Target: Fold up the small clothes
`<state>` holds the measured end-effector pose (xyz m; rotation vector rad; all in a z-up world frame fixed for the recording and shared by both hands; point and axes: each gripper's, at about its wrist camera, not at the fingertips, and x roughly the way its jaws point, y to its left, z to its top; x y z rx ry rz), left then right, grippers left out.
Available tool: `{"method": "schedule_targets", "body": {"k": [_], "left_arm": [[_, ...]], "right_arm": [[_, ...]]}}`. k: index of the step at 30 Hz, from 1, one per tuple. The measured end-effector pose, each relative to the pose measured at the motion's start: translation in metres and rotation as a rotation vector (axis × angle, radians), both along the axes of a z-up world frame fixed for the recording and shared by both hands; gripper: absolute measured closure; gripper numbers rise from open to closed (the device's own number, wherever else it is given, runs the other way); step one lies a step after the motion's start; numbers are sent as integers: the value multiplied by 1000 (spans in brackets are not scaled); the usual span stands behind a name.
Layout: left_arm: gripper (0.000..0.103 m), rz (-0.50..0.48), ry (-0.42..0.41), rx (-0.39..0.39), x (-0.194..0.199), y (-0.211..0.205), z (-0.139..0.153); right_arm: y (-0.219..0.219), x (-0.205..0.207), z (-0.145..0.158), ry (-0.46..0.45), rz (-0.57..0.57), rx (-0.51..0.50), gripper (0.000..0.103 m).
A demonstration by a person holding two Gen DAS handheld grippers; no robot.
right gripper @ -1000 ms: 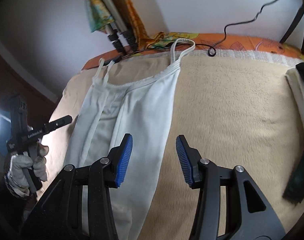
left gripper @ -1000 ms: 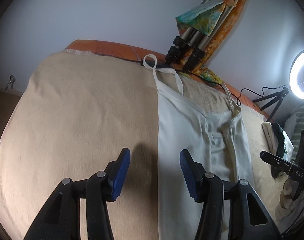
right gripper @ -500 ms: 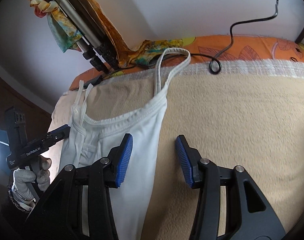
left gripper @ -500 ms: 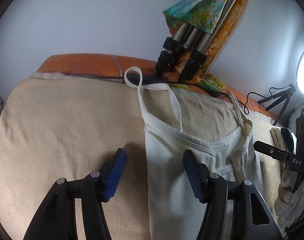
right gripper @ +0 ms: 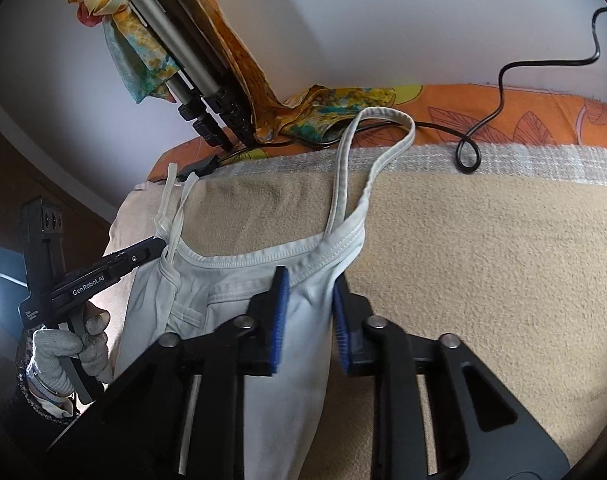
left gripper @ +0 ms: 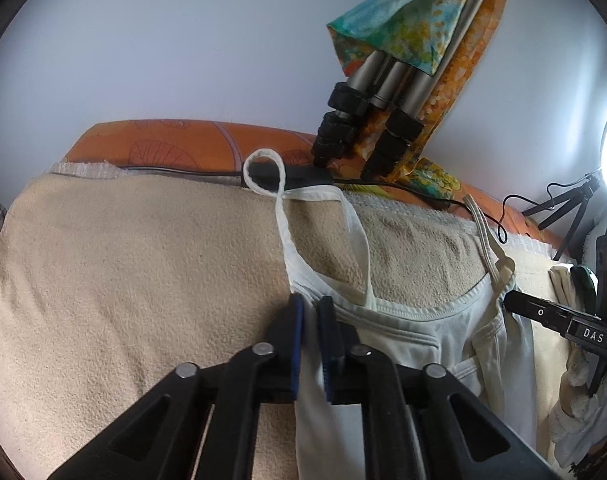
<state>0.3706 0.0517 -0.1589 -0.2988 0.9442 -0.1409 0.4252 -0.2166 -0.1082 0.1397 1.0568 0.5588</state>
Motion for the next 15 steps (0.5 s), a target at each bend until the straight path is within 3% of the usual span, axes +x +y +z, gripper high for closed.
{"method": "schedule_targets", "body": {"k": [15], "left_arm": [[103, 26, -69, -86, -24, 10, 28]], "right_arm": [[-2, -21, 40, -93, 16, 20, 97]]}}
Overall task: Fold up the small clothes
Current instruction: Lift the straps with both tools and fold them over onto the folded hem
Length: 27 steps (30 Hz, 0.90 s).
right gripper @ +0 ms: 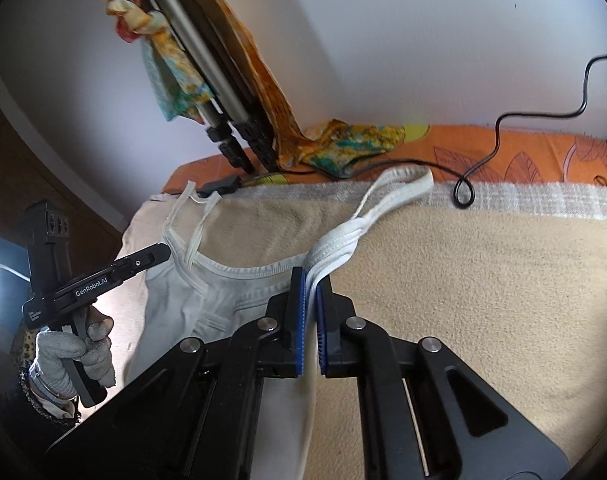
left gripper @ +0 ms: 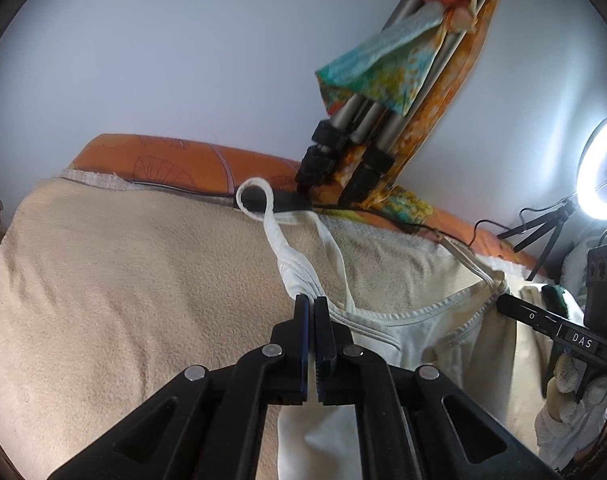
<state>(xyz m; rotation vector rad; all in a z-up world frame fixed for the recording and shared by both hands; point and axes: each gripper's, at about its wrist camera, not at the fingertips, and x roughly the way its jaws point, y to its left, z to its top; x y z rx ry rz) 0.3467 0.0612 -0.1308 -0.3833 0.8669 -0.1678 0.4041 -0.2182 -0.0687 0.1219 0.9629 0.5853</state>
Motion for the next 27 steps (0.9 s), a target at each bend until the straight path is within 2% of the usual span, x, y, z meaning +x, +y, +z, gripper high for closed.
{"method": "schedule_targets", "body": {"k": [11, 20, 27], "left_arm": [[103, -10, -65, -8, -47, 3, 40], [103, -21, -116, 21, -121, 0, 78], [103, -21, -128, 34, -181, -8, 86]], "right_arm": [[0, -41, 41, -56, 7, 9, 98], [9, -115, 81, -91, 14, 5, 98], [8, -178, 85, -108, 42, -28, 98]]}}
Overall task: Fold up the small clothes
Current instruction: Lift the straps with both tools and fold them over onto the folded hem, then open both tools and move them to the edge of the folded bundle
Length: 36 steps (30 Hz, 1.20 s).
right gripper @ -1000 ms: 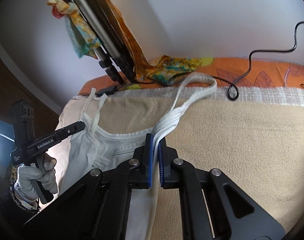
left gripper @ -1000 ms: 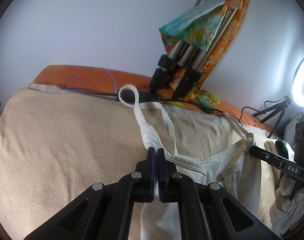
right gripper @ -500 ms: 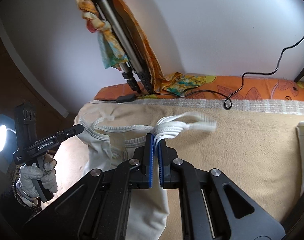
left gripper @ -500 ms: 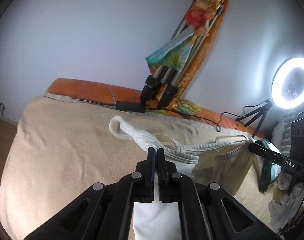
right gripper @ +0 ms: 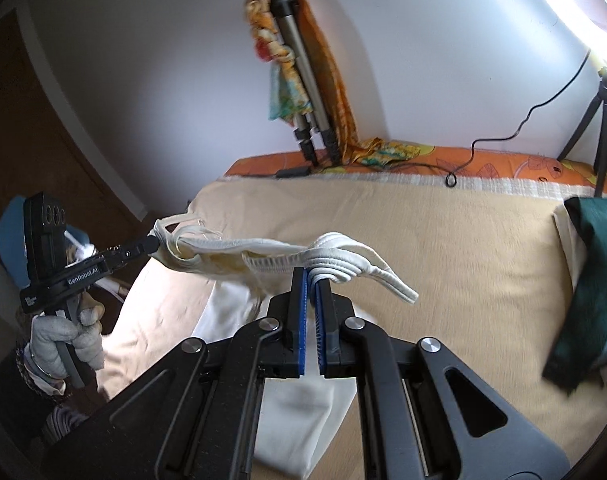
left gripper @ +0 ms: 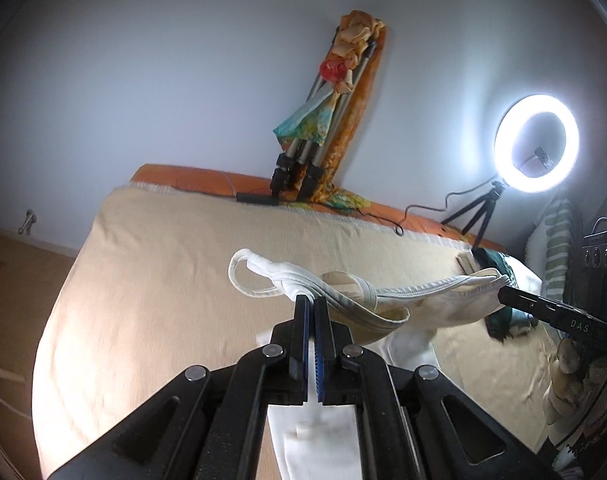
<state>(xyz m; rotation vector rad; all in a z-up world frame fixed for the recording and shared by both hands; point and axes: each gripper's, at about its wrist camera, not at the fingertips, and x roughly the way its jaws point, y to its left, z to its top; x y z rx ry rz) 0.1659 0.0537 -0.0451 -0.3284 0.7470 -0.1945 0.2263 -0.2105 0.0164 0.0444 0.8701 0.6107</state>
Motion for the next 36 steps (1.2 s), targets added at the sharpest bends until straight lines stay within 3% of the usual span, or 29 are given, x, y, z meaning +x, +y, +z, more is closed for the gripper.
{"method": "schedule_targets", "body": {"k": [9, 20, 21, 23, 27, 31, 36], "left_arm": [[103, -1, 46, 21, -77, -16, -31], [103, -4, 161, 57, -112, -21, -72], [101, -8, 171, 70, -114, -22, -72], [83, -20, 176, 75, -122, -21, -69], [80, -44, 125, 113, -140, -25, -48], [77, -66, 84, 144, -128, -33, -25], [76, -110, 140, 157, -76, -47, -21]], "right_arm": [[-7, -70, -35, 26, 20, -55, 98], [-12, -104, -69, 76, 53, -175, 98], [-14, -104, -73, 103, 59, -188, 98], [-17, -106, -77, 158, 75, -207, 98], [-22, -119, -69, 182, 120, -209, 97], [-15, -114, -51, 147, 136, -167, 97], [9, -78, -50, 186, 136, -179, 97]]}}
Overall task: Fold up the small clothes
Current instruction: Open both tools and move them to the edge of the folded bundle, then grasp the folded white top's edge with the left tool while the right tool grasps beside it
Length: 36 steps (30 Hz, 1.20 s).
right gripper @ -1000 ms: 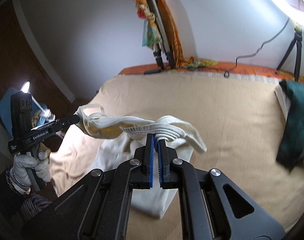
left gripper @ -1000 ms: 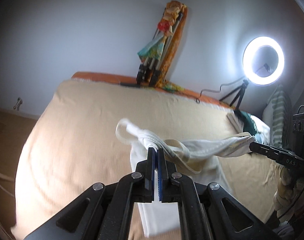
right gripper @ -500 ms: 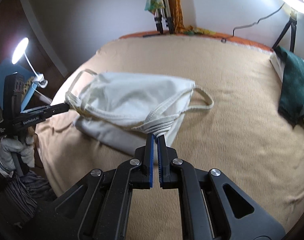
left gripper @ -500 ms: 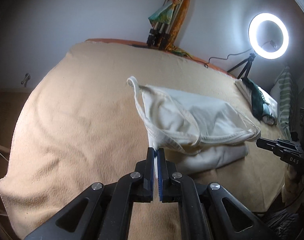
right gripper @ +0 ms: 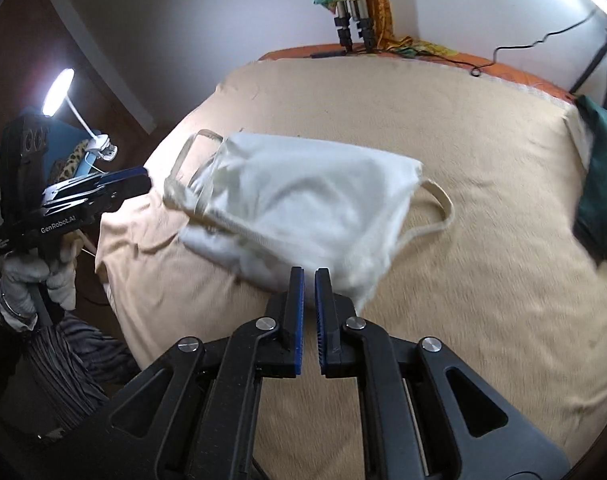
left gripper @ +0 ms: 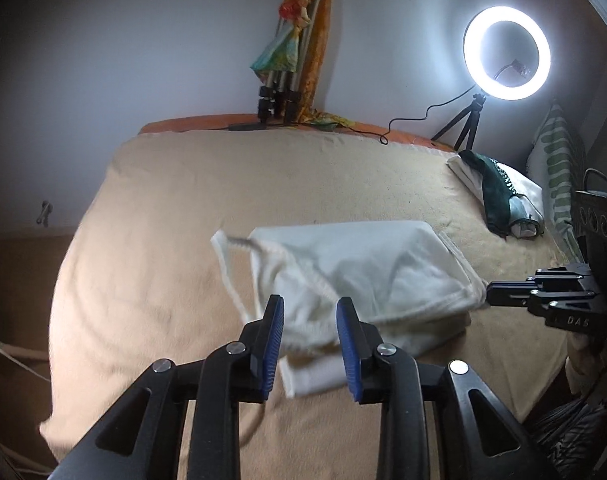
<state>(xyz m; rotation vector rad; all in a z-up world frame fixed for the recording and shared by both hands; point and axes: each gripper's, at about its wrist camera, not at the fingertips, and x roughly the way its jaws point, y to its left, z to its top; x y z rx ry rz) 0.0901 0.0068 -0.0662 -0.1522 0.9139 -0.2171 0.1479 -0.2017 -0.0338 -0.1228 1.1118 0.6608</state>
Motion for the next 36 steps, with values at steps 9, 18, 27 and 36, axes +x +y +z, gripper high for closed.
{"method": "schedule_targets", "body": {"k": [9, 18, 27, 36], "left_arm": [[77, -45, 177, 59, 73, -17, -32], [78, -129, 259, 93, 34, -14, -52], [77, -134, 287, -15, -32, -7, -63], [74, -134, 137, -69, -62, 9, -7]], "right_arm": [[19, 46, -25, 94, -45, -96, 97], [14, 30, -38, 148, 14, -131, 97], [-6, -3, -45, 174, 37, -136, 97], [-36, -22, -30, 120, 22, -156, 94]]}}
